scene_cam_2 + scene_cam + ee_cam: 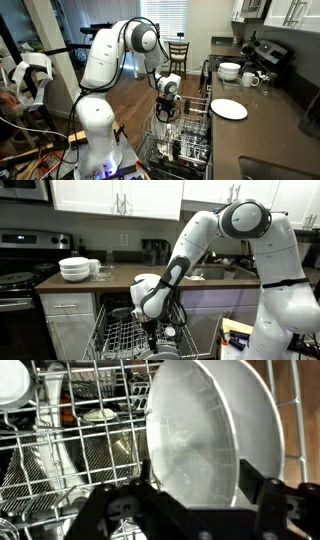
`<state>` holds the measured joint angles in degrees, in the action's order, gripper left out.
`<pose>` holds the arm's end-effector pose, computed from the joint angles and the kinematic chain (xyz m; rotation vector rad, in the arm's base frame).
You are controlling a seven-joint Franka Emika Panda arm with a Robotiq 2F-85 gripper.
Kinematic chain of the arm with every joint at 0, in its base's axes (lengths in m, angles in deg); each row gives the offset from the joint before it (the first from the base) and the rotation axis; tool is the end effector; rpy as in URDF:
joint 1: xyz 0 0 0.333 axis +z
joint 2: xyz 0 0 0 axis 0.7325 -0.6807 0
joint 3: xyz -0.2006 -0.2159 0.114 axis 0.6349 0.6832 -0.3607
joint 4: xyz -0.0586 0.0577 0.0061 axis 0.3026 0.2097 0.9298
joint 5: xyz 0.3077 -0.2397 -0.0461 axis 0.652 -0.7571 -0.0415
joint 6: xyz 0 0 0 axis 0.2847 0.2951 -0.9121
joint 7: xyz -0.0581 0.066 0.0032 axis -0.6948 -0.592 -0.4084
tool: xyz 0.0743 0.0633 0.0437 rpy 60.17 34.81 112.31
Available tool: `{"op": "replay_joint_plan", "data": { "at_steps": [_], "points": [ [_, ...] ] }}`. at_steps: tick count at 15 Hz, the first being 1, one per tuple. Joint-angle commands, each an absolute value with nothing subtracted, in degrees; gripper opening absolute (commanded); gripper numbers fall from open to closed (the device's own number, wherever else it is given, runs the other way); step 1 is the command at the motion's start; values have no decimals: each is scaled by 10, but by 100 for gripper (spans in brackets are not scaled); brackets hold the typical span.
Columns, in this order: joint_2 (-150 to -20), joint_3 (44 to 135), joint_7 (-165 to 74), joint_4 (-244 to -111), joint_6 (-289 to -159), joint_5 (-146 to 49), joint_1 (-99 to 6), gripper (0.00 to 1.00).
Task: Remove the white plate on the right from the dishwasher and place it on top of the white plate on the countertop
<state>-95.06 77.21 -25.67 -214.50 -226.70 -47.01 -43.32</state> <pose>0.4851 0.1085 0.1369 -2.9511 -0.7448 0.4816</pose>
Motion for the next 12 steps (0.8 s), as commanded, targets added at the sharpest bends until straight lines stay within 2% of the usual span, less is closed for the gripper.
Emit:
{"op": "replay_joint_plan", "data": {
  "at_steps": [1,6,8,9,10,12],
  "points": [
    [-962,768,-238,-2123,-2239,-466,-443,54],
    [-964,767,-237,-2114,-2226,-464,-444,21],
    [-962,768,-237,-2110,-2218,-465,-443,13],
    [-961,767,-237,-2108,-2213,-463,-444,52],
    [-961,768,-237,-2106,-2210,-463,-444,49],
    [-961,768,-236,-2106,-2210,-462,-445,55]
  ]
}}
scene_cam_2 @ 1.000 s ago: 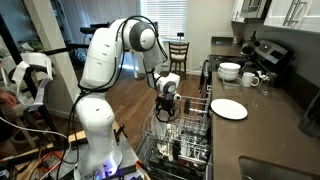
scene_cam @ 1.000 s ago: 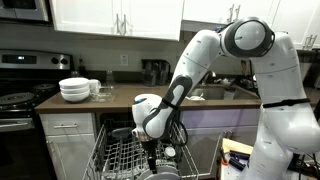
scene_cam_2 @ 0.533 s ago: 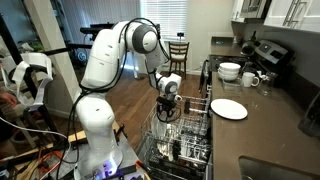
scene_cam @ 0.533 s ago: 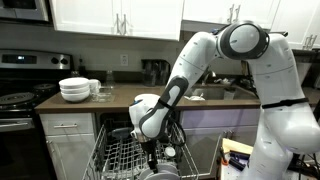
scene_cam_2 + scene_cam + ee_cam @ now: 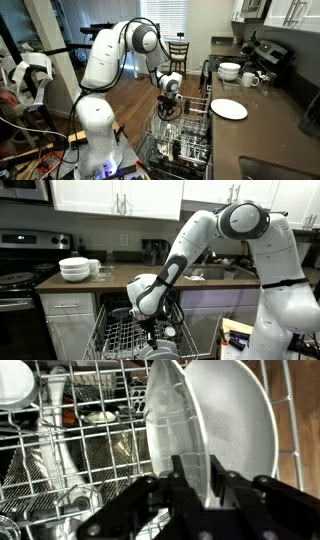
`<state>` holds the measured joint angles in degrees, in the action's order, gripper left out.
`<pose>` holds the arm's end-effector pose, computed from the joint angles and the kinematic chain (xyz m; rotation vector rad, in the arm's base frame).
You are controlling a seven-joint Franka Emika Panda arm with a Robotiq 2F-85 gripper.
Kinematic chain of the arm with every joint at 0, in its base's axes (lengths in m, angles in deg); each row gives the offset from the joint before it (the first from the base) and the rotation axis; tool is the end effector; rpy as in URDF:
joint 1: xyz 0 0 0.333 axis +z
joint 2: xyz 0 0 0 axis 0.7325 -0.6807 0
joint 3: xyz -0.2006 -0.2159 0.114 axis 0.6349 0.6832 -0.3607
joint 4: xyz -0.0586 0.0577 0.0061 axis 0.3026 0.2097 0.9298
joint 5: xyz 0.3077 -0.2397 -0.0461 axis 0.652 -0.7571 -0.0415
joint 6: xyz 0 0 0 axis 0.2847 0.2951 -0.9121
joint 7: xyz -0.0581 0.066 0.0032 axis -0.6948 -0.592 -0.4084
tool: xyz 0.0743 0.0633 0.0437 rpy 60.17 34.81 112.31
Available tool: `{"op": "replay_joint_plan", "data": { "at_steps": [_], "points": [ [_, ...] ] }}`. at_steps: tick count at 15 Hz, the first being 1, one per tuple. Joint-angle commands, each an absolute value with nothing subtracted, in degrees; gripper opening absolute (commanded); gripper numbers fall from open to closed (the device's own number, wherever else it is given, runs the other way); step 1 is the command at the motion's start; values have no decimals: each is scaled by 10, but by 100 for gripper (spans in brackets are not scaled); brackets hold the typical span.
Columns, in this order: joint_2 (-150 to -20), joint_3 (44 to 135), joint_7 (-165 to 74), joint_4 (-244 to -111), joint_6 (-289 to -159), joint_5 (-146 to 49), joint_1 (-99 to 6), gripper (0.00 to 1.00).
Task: Remove the white plate on the right from the dishwasher and place it on top of the white plate on the countertop
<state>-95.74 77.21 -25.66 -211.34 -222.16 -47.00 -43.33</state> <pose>0.4967 0.1100 0.1431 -2.9408 -0.7417 0.5357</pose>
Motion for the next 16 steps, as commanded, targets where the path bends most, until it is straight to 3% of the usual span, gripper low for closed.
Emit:
{"op": "replay_joint_plan", "data": {
  "at_steps": [1,2,3,4,5,7,10,11,16],
  "points": [
    [-961,768,-234,-2108,-2212,-462,-446,48],
    [-960,768,-234,-2108,-2211,-461,-446,34],
    [-960,768,-233,-2109,-2212,-461,-447,71],
    [-960,768,-234,-2109,-2213,-461,-447,52],
    [-959,768,-232,-2110,-2213,-459,-448,27],
    [-957,767,-232,-2111,-2213,-458,-450,25],
    [-954,765,-232,-2111,-2213,-456,-452,5],
    [-951,764,-231,-2112,-2211,-453,-452,3],
    [-945,757,-225,-2114,-2201,-439,-452,2]
  ]
}}
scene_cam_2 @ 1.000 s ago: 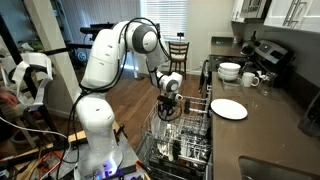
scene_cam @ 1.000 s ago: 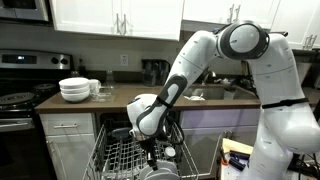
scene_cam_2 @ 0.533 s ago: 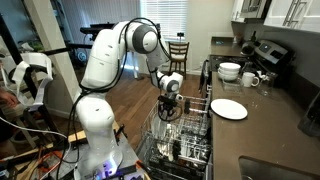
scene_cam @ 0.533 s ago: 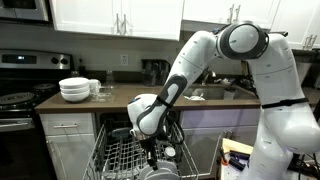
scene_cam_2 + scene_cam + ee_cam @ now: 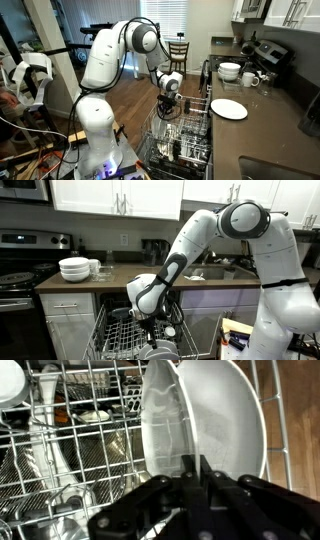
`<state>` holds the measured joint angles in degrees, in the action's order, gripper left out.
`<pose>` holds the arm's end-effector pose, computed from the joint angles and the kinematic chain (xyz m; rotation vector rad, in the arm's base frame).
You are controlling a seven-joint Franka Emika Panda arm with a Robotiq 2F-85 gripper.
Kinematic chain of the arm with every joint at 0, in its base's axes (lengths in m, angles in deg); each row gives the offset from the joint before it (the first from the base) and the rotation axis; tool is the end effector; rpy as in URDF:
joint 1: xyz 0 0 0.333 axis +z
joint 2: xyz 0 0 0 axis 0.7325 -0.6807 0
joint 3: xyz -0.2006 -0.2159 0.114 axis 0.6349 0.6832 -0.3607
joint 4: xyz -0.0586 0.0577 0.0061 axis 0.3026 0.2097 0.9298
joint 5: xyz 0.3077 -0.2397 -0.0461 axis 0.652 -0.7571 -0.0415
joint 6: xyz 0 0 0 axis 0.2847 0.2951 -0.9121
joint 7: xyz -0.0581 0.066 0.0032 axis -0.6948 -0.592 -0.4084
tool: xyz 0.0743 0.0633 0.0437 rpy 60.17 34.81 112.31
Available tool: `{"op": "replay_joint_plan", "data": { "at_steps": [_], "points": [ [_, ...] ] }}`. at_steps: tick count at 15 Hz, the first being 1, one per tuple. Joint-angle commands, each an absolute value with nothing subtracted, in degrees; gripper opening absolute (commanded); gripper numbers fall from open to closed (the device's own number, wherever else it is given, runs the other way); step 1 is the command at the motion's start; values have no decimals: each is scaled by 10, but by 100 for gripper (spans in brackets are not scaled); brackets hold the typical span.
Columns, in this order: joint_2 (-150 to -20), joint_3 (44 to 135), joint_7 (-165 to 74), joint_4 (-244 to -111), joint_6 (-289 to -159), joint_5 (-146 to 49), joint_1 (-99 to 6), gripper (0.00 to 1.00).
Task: Remove the white plate on the right from the dishwasher and place it on top of the white plate on the countertop
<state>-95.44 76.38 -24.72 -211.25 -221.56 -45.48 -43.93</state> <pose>0.4966 0.1128 0.1463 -2.9175 -0.7342 0.5350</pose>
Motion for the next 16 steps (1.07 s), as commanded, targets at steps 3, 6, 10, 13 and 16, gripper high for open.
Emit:
{"op": "replay_joint_plan", "data": {
  "at_steps": [3,6,10,13,16],
  "points": [
    [-938,755,-224,-2117,-2195,-434,-453,3],
    [-929,750,-212,-2122,-2189,-425,-459,3],
    [-907,745,-199,-2130,-2172,-407,-465,2],
    [-883,746,-204,-2137,-2153,-401,-461,3],
    [-860,747,-206,-2143,-2135,-399,-457,3]
  ]
}}
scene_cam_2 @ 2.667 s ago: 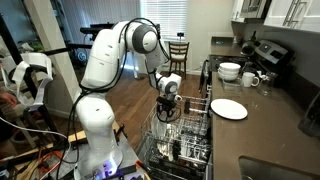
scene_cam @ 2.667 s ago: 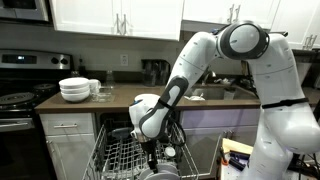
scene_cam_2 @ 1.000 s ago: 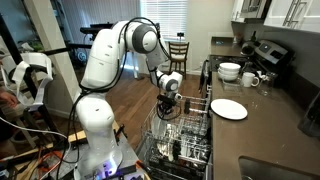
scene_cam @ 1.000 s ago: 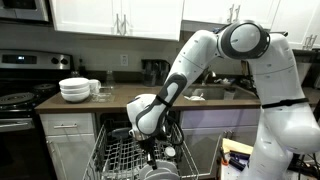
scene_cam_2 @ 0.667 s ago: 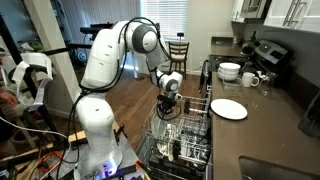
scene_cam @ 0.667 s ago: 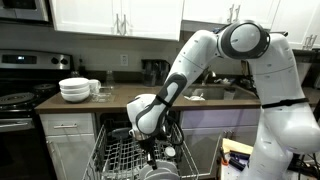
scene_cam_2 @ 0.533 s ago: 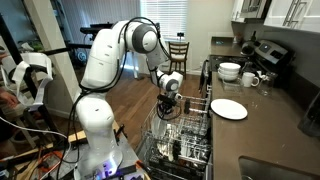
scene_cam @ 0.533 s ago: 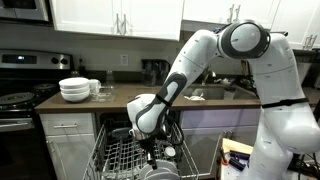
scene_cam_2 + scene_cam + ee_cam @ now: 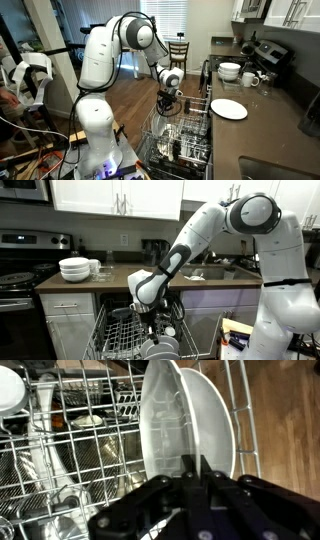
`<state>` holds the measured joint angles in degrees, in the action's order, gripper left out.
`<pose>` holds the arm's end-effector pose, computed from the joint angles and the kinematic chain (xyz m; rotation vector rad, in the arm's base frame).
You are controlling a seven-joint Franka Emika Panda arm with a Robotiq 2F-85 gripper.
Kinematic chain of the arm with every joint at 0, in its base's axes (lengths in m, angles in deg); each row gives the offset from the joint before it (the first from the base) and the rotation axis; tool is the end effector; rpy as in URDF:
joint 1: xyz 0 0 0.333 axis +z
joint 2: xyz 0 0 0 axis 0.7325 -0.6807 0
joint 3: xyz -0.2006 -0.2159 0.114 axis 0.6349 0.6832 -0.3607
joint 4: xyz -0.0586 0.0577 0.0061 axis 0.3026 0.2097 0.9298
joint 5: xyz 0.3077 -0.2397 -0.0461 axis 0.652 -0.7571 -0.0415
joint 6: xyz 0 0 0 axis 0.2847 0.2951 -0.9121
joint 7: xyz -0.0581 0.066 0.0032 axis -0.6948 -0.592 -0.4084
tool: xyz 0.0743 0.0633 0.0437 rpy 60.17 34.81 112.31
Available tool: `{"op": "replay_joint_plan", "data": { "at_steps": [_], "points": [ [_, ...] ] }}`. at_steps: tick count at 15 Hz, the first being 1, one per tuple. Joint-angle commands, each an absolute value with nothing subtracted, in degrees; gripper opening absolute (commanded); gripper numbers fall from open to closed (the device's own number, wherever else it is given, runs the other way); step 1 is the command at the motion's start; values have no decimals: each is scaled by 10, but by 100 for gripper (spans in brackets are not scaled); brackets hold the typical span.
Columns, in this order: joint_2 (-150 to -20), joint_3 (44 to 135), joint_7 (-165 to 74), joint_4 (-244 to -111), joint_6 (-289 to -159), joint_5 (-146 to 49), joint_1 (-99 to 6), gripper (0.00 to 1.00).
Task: Remove the white plate on the right from the dishwasher and place it on top of the white plate on the countertop
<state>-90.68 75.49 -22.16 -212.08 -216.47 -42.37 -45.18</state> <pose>0.4936 0.1096 0.1802 -2.8747 -0.7253 0.5539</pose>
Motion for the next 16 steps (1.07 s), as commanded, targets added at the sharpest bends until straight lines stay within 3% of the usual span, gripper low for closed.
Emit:
{"op": "replay_joint_plan", "data": {
  "at_steps": [1,16],
  "points": [
    [-848,746,-206,-2145,-2127,-397,-456,2],
    [-722,758,-266,-2183,-2075,-430,-415,2]
  ]
}}
